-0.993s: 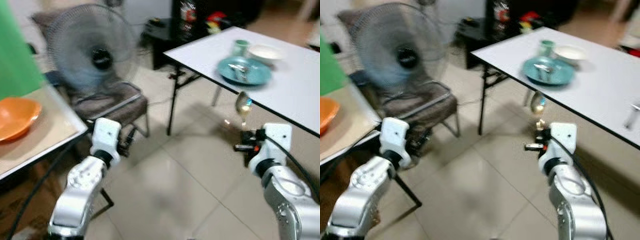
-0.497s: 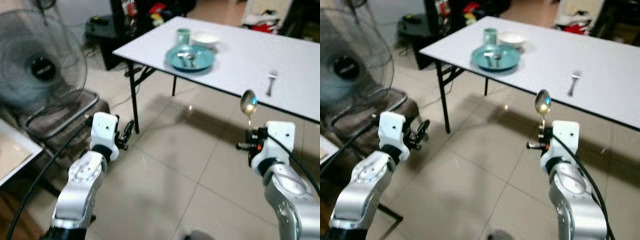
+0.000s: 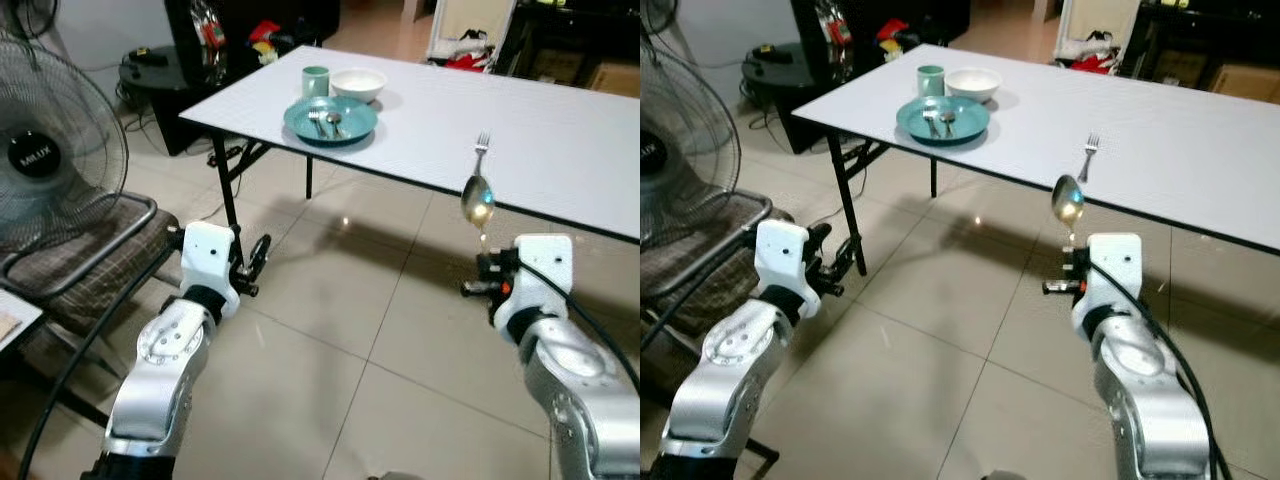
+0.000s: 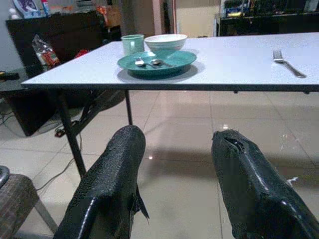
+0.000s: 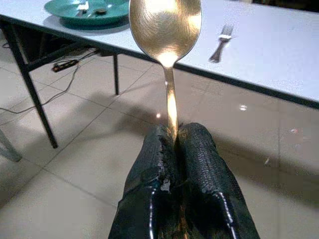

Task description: Setting the table

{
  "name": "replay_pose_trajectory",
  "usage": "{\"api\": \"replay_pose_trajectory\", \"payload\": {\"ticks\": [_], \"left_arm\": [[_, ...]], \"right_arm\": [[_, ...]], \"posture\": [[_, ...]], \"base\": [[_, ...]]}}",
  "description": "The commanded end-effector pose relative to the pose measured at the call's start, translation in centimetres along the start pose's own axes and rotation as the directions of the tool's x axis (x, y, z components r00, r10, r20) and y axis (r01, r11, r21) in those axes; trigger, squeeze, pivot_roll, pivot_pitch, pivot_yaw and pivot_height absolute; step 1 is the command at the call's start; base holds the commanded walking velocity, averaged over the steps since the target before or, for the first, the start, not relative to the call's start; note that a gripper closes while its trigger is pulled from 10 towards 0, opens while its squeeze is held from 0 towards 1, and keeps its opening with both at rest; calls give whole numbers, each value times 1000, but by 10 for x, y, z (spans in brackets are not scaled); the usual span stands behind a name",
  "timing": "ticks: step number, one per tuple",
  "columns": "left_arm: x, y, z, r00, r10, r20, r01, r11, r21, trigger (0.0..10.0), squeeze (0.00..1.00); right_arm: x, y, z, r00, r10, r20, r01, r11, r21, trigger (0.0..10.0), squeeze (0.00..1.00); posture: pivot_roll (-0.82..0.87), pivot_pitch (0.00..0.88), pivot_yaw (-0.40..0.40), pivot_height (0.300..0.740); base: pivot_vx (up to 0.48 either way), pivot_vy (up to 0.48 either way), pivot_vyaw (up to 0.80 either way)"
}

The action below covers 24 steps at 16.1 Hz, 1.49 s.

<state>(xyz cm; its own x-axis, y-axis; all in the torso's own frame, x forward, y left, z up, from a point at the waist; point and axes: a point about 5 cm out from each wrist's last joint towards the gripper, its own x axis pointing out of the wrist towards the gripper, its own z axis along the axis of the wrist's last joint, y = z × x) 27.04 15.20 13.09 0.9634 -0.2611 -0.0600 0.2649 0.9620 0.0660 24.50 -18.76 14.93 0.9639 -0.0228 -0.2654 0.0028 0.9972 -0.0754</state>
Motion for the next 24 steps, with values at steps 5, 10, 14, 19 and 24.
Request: {"api": "replay_pose_trajectory", "payload": {"ticks": [5,10,14,19,24], "left_arm": [[3,4,5,1000,-2,14,2,1000,16,10000,0],[3,5,5,1000,-8,14,7,1000,18,10000,0],[3,6,5,1000,-15,13,14,1000,21,10000,0],[3,5,5,1000,-28,13,28,999,20,10000,0],[1,5,5,999,-36,15,36,999,17,10000,0]], "right_arm": [[2,8,4,999,41,31,-41,999,10,10000,0],[3,8,2,999,33,29,-34,999,10,10000,0],[3,9,1,999,39,18,-39,999,21,10000,0],[3,9,-1,999,43,14,-44,999,26,10000,0],[3,11,-2,999,50,11,-51,998,22,10000,0]], "posture": [[18,0,30,740],[20,0,32,740],[20,0,35,740],[17,0,40,740],[13,0,38,740]], "base": [[293,0,0],[309,0,0],[322,0,0],[325,0,0],[321,0,0]]}}
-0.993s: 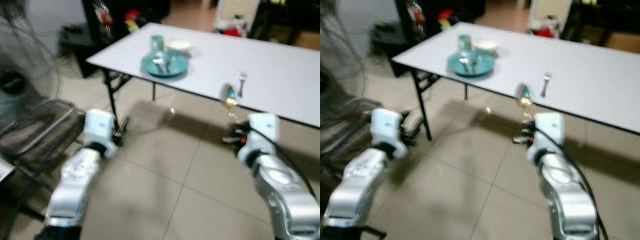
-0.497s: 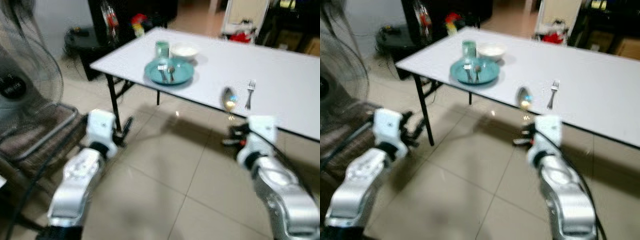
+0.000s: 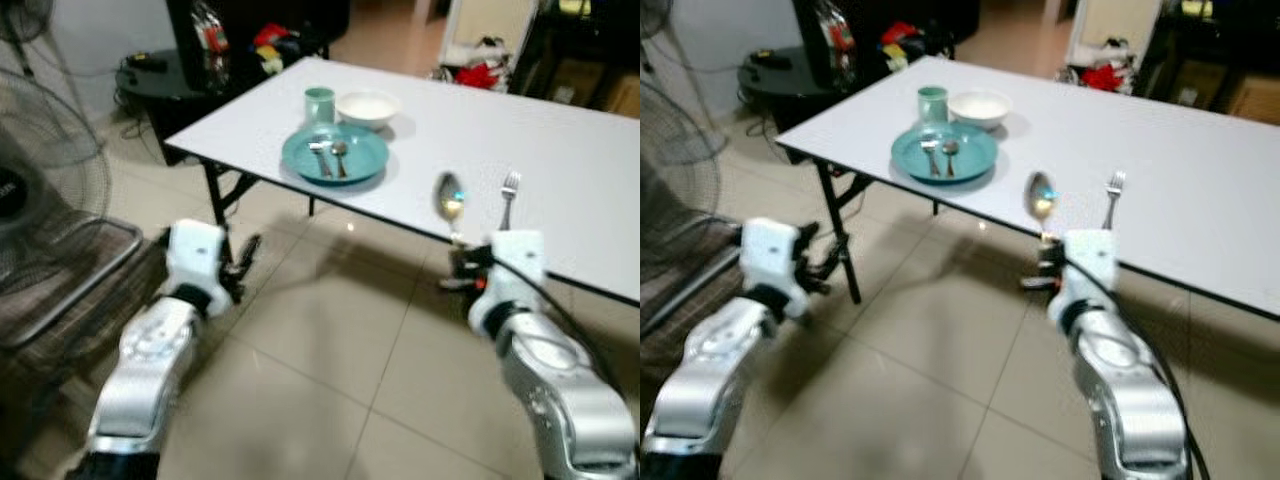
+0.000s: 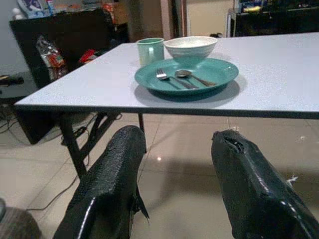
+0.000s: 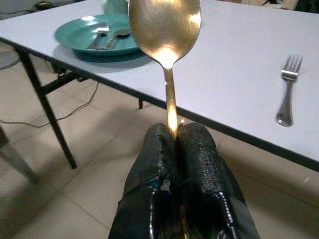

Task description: Setting the table

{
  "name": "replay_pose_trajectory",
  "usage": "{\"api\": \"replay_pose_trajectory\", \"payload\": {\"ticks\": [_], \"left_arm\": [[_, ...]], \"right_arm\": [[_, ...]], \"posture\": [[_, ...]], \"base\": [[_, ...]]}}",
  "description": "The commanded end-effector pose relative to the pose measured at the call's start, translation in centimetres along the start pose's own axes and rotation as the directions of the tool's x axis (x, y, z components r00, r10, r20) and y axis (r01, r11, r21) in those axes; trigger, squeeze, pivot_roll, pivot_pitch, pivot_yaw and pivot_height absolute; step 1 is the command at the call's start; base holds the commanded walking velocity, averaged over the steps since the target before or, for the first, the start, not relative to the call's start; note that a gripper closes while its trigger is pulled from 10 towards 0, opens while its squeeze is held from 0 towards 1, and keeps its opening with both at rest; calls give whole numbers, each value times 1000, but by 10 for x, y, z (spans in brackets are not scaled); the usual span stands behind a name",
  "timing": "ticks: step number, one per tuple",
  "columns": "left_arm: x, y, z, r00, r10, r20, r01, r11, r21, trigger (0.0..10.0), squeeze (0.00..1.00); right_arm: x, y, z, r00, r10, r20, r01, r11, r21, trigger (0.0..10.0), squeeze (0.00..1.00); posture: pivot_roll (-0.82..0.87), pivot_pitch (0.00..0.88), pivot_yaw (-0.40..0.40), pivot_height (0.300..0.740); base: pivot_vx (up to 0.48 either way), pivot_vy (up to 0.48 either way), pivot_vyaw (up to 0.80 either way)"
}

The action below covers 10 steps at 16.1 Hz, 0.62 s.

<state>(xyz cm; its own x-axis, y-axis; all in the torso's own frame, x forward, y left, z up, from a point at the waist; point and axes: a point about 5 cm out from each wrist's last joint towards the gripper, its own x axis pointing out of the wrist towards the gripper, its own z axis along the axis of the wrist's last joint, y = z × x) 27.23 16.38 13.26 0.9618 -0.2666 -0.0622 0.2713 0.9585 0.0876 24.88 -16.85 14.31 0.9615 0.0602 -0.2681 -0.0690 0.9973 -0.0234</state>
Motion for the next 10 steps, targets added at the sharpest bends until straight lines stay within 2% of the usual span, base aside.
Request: {"api": "replay_pose_trajectory", "payload": {"ticks": [1,4,10], "left_arm": [[3,-8,4,999,-32,17,32,999,-5,10000,0],[3,-8,4,999,-39,16,39,999,-3,10000,0],[2,-16,3,996,-82,18,83,997,-6,10000,0]], "right_arm": [[-2,-9,3,999,-33,9,33,999,-9,10000,0],[-2,-11,2,999,-43,2,43,999,-4,10000,0],[-4,-12,1,999,-48,-13,48,999,5,10000,0]], "posture": [[13,0,38,740],[13,0,38,740],[6,0,46,740]], "base": [[322,0,0],[322,0,0],[322,0,-798]]}}
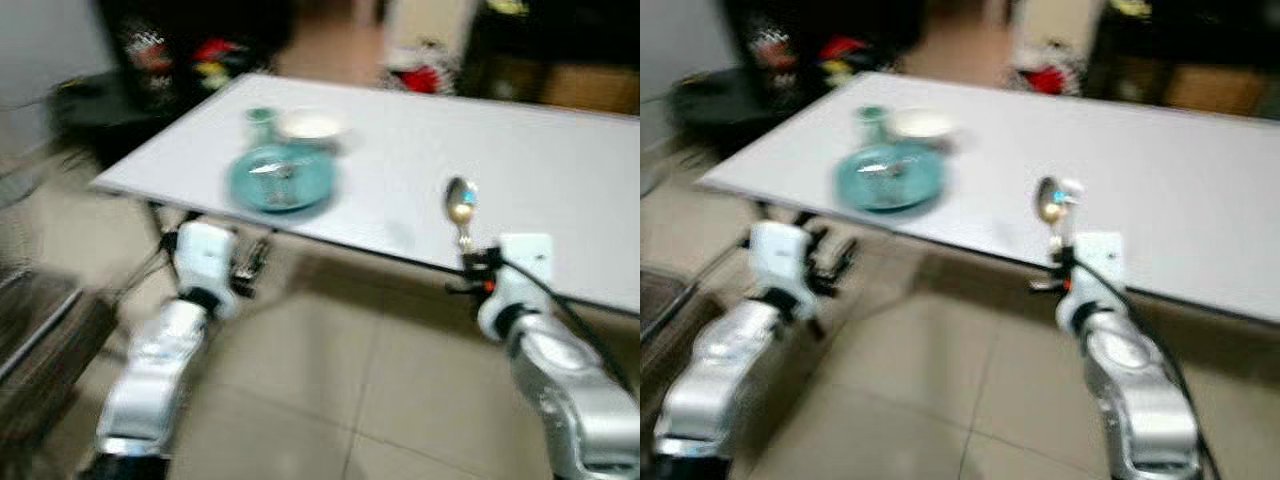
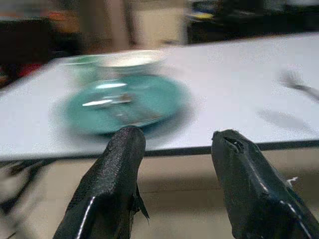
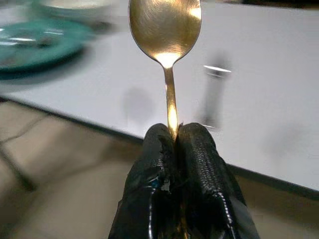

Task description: Setting the table

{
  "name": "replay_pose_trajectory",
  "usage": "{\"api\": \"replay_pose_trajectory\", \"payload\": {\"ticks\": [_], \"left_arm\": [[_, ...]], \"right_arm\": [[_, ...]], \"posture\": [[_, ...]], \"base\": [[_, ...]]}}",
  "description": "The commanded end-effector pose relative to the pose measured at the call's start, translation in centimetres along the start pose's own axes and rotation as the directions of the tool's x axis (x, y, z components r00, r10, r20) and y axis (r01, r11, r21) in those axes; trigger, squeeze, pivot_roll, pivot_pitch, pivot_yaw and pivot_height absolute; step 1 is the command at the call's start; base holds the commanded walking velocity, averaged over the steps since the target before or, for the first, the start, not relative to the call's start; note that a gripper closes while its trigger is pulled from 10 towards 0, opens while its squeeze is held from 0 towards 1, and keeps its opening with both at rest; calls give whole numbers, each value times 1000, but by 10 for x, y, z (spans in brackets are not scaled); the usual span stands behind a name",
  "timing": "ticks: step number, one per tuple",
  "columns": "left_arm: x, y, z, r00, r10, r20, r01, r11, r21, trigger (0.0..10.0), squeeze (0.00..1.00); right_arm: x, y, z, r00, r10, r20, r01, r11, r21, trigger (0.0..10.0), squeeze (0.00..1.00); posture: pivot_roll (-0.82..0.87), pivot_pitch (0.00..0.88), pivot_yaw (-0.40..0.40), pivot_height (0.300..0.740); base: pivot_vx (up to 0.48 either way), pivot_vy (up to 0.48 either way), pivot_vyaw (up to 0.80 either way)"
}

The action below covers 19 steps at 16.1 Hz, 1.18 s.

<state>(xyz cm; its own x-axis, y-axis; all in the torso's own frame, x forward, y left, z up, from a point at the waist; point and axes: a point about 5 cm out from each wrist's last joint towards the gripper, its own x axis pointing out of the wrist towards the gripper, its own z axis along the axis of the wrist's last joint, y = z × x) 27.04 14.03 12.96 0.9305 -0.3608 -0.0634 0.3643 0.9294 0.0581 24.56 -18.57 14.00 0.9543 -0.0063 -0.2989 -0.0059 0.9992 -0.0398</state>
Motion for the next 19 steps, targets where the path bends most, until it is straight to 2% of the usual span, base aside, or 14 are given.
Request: {"api": "replay_pose_trajectory", "payload": {"ticks": [1,4,9,12,14,17,19], "left_arm": [[-2,6,4,1000,9,11,-9,1000,16,10000,0],[-1,4,5,1000,-5,12,5,1000,14,10000,0],[-1,3,5,1000,-13,12,13,1000,16,10000,0],[0,3,5,1000,-22,12,22,1000,16,10000,0],[1,1,5,999,-32,11,31,999,19,10000,0],[1,2,6,999,-32,11,32,999,20,10000,0],[2,0,6,999,-43,10,42,999,20,10000,0]], "right_arm": [[-1,4,6,1000,13,20,-13,1000,2,10000,0],[-1,2,7,1000,3,14,-3,1000,-4,10000,0],[1,1,7,1000,0,1,0,1000,-6,10000,0],[8,1,6,999,-18,-28,17,999,-31,10000,0],[16,-4,4,996,-64,-70,64,998,7,10000,0],[22,-6,3,992,-83,-99,85,996,10,10000,0],[32,-6,-4,983,-108,-147,109,994,-1,10000,0]], "posture": [[4,0,46,740],[2,0,47,740],[4,0,47,740],[1,0,55,740],[4,0,55,740],[6,0,55,740],[6,0,56,740]], "base": [[322,0,-800],[322,0,-706],[322,0,0],[321,0,0],[322,0,0],[321,0,0],[324,0,0]]}}
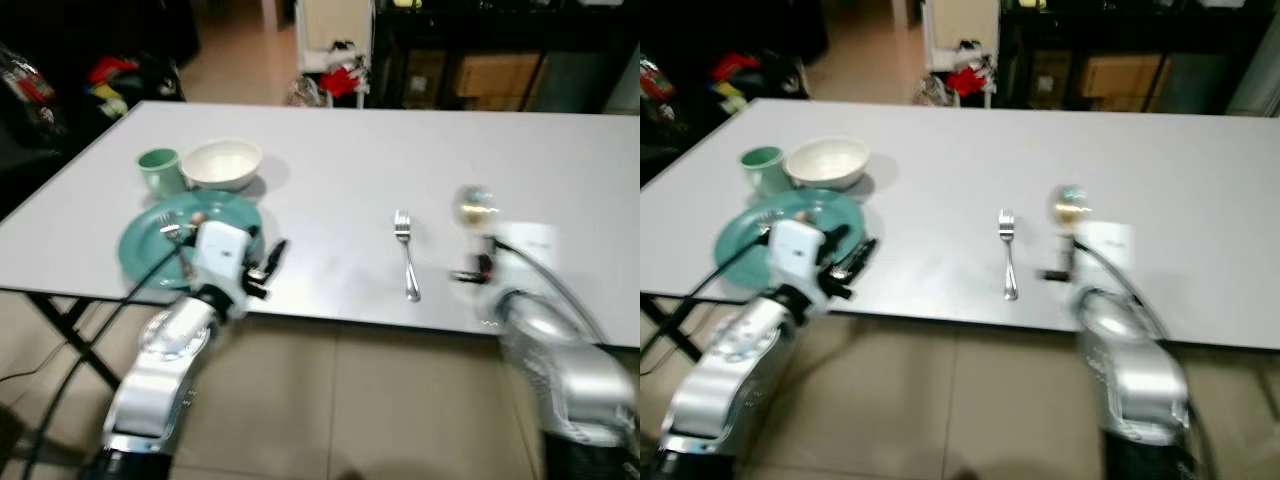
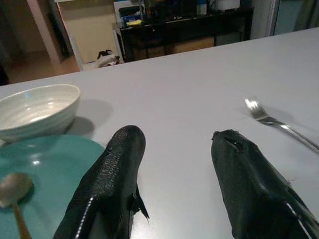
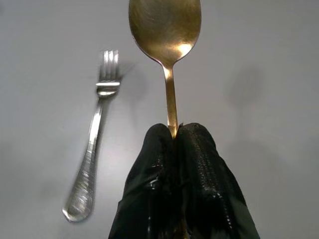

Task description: Setting the table

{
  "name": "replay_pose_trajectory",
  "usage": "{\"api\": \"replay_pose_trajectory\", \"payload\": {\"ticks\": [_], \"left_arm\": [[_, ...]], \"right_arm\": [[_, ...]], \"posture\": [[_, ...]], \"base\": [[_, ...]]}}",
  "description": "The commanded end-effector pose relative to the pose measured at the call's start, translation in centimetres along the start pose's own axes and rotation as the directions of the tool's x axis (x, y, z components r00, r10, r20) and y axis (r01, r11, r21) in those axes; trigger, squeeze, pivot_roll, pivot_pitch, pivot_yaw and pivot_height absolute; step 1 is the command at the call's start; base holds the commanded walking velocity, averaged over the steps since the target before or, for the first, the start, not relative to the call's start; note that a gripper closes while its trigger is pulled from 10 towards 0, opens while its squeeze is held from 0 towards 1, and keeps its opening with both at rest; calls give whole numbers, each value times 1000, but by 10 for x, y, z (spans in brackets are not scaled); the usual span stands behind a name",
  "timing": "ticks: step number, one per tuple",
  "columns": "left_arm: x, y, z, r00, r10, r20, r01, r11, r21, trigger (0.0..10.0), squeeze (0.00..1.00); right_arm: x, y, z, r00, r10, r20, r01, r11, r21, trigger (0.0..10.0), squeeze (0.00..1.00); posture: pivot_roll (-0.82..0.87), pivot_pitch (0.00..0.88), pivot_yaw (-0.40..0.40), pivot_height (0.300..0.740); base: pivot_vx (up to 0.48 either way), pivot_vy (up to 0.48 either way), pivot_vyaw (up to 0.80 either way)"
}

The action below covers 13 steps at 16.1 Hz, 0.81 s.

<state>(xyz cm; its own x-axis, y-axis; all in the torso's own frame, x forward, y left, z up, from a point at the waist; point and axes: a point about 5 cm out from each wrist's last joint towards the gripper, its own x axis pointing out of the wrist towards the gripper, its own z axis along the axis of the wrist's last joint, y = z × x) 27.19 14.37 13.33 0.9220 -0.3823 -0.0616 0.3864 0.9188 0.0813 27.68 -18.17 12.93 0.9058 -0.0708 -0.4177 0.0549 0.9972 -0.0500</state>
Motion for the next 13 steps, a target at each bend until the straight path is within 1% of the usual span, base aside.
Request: {"api": "replay_pose_trajectory", "payload": {"ticks": [1,2,4,6,7,9,10,11,13], "left_arm": [[2,-5,2,1000,-28,7,28,1000,-5,10000,0],[3,-5,2,999,-40,1,40,999,0,10000,0],[3,-7,1,997,-73,-15,73,997,7,10000,0],[2,-11,4,989,-145,-16,145,989,4,10000,0],[2,-11,4,987,-160,-19,160,987,4,10000,0],[2,-17,5,963,-267,-42,267,964,1,10000,0],[2,-17,5,963,-267,-42,267,964,1,10000,0],[2,-25,4,906,-414,-92,416,909,5,10000,0],[2,-25,4,906,-414,-92,416,909,5,10000,0]], "right_arm": [[6,-11,-6,997,-63,-35,63,998,-1,10000,0],[11,-10,-6,997,-63,-47,63,998,2,10000,0],[18,-8,-5,995,-66,-72,66,998,-4,10000,0],[31,0,-3,992,-62,-112,64,998,18,10000,0],[33,2,-3,991,-58,-119,61,998,24,10000,0],[42,6,-3,989,-50,-136,54,998,27,10000,0],[42,6,-3,989,-50,-136,54,998,27,10000,0],[56,8,-2,984,-72,-165,78,997,28,10000,0],[56,8,-2,984,-72,-165,78,997,28,10000,0]], "posture": [[6,0,56,740],[11,0,56,740],[15,0,56,740],[21,0,53,740],[23,0,52,740],[26,0,51,740],[26,0,51,740],[30,0,51,740],[30,0,51,740]], "base": [[322,0,0],[319,0,0],[0,0,0],[0,0,0],[0,0,0],[0,0,0],[0,0,0],[0,0,0],[0,0,0]]}}
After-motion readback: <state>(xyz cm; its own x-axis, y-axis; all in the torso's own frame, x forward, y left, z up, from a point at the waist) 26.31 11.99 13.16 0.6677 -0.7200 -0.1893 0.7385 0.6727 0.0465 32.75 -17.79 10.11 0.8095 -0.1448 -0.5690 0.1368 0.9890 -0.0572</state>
